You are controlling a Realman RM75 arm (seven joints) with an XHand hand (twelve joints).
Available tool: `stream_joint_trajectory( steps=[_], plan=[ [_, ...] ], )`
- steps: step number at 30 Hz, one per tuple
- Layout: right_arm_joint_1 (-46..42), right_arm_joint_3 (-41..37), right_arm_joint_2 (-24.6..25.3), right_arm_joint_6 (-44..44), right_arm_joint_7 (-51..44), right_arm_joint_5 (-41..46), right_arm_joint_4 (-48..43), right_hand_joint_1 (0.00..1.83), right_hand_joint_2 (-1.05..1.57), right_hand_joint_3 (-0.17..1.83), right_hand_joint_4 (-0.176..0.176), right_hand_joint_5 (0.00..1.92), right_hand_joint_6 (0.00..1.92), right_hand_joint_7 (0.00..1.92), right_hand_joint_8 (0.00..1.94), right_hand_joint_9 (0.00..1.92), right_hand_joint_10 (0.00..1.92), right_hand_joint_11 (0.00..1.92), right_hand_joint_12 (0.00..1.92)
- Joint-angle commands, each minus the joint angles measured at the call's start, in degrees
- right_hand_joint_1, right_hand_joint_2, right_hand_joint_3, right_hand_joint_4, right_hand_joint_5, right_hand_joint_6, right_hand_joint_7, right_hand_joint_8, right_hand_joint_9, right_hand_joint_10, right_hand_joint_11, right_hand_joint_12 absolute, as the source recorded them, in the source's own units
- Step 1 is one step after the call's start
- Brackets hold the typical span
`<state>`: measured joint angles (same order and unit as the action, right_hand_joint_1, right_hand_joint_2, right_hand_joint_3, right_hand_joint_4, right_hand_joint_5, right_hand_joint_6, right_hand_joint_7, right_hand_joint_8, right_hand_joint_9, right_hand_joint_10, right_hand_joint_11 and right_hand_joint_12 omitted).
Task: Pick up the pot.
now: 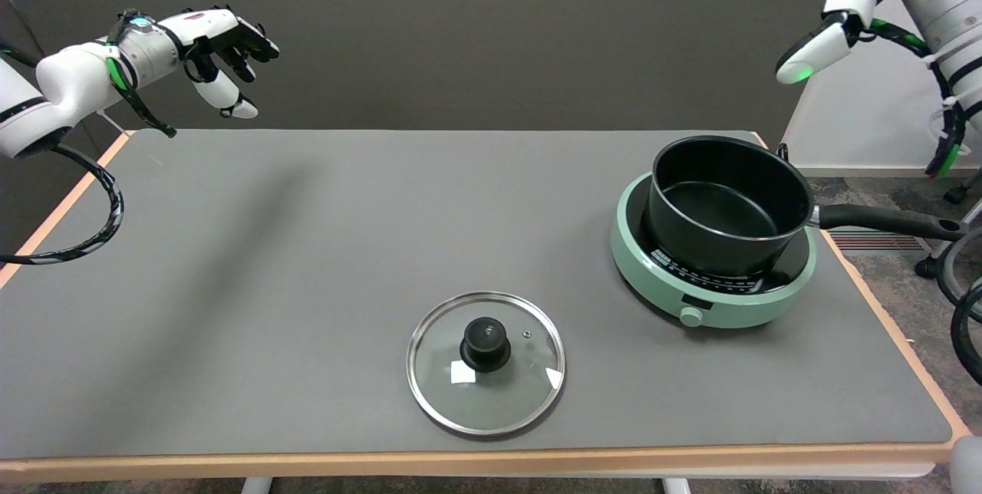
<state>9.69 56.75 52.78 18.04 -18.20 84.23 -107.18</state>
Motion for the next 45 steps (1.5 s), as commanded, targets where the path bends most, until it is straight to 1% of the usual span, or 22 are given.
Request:
stream_joint_trajectory(
  steps=[1,3,8,11,15,20,23,25,29,32,37,41,42,43,45],
  plan=[
    [-1.1,-2.3,-0.7,-0.9,-0.9,2.0,0.0,1.27,-1.05,0.83,0.015,0.02,0.02,0.02,0.02,0.02,0.02,0.02,0.02],
    [-0.2,-1.0,-0.7,-0.7,-1.4,2.0,0.1,1.27,-1.05,0.83,0.015,0.02,0.02,0.02,0.02,0.02,0.02,0.02,0.02],
    [1.0,2.1,-0.2,-1.6,-6.2,2.0,0.7,1.27,-1.05,0.83,0.018,0.02,0.02,0.02,0.02,0.02,0.02,0.02,0.02],
    [1.1,2.6,0.3,-2.2,-6.6,1.9,0.8,1.27,-1.05,0.83,0.032,0.02,0.02,0.02,0.02,0.02,0.02,0.02,0.02],
    [1.4,2.4,0.5,-2.4,-6.6,2.0,0.4,1.27,-1.05,0.83,0.047,0.02,0.02,0.02,0.02,0.02,0.02,0.02,0.02],
    [-1.5,-0.7,1.0,-3.7,-6.6,2.7,-0.2,1.27,-1.05,0.82,0.047,0.02,0.02,0.02,0.02,0.02,0.02,0.02,0.02],
    [-4.7,-4.1,2.2,-6.0,-6.7,3.5,-0.3,1.27,-1.05,0.8,0.031,0.02,0.02,0.02,0.02,0.02,0.02,0.02,0.02],
    [-6.8,-6.5,3.2,-7.3,-6.7,3.5,-0.3,1.28,-1.05,0.78,0.014,0.02,0.02,0.02,0.02,0.02,0.02,0.02,0.02],
    [-10.2,-11.6,6.0,-7.8,-7.2,2.6,0.1,1.29,-1.05,0.78,0.007,0.03,0.03,0.03,0.03,0.03,0.03,0.03,0.03],
    [-12.0,-15.5,8.8,-7.4,-10.1,2.5,0.1,1.29,-1.05,0.83,0.006,0.03,0.03,0.03,0.03,0.03,0.03,0.03,0.03],
    [-14.6,-24.6,15.8,-4.2,-13.8,3.8,-0.4,1.3,-1.05,0.84,-0.004,0.03,0.03,0.03,0.03,0.03,0.03,0.03,0.03],
    [-17.2,-30.7,19.3,0.7,-17.3,9.7,-0.3,1.31,-1.05,0.81,-0.03,0.03,0.03,0.03,0.03,0.03,0.03,0.03,0.03],
    [-18.0,-32.5,20.4,2.3,-19.9,12.4,-0.2,1.32,-1.05,0.81,-0.053,0.03,0.03,0.03,0.03,0.03,0.03,0.03,0.03],
    [-18.8,-33.8,21.2,3.8,-22.3,14.6,-0.2,1.32,-1.05,0.8,-0.067,0.03,0.03,0.03,0.03,0.03,0.03,0.03,0.03],
    [-20.3,-36.5,23.0,7.3,-27.2,20.5,-0.1,1.32,-1.05,0.82,-0.085,0.03,0.03,0.03,0.03,0.03,0.03,0.03,0.03]
  ],
)
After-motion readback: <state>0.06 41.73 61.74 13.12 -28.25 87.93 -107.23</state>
